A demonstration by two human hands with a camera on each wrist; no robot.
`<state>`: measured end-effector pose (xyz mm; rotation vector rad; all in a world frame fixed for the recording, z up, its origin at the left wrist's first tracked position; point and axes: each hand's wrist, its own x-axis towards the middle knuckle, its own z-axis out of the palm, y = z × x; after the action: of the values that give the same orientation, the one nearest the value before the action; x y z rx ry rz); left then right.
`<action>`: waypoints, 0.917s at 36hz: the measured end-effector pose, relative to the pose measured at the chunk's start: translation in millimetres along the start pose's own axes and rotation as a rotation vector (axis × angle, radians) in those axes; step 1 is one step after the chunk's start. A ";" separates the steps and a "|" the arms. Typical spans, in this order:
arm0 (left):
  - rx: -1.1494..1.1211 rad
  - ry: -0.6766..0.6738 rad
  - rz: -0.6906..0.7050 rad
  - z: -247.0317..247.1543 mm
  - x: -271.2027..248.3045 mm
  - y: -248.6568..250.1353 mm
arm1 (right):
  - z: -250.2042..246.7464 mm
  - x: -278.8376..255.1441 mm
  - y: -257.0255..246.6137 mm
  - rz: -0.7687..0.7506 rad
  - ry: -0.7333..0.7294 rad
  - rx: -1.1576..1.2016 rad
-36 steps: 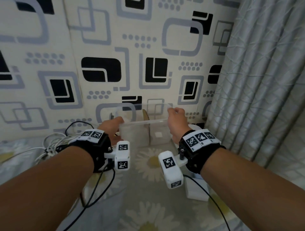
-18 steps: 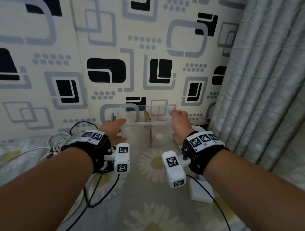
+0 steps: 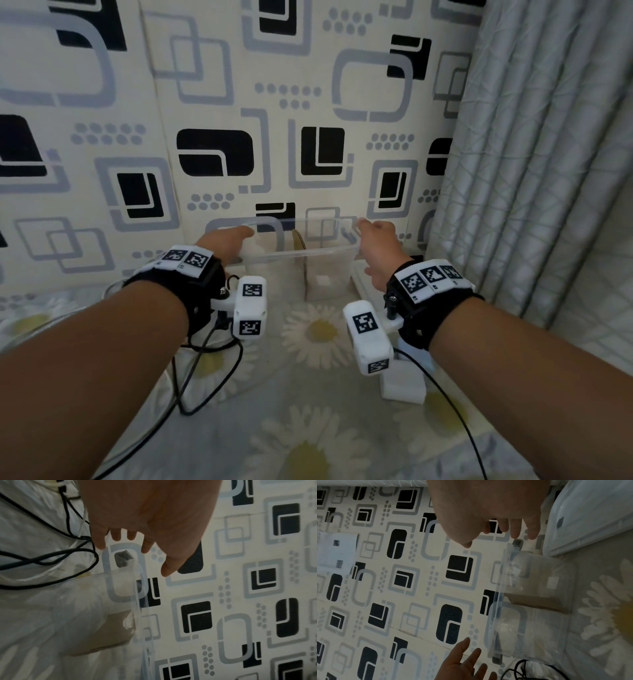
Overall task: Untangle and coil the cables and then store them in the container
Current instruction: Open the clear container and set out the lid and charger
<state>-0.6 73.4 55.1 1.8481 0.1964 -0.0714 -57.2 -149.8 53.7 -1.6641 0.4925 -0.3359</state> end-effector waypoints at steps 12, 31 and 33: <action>0.073 0.044 0.189 23.1 -70.8 26.2 | -46.6 -46.5 -3.4 -0.017 -0.082 -0.099; 0.248 -0.525 -0.002 128.4 -144.3 -55.1 | -95.9 -90.8 70.3 0.151 -0.102 -0.253; 0.363 -0.576 0.037 132.5 -149.0 -59.6 | -95.4 -95.3 74.3 0.177 -0.129 -0.255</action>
<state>-150.5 -51.9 -16.5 2.1053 -0.2699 -0.6400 -195.4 -191.8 0.6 -1.8594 0.6000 -0.0354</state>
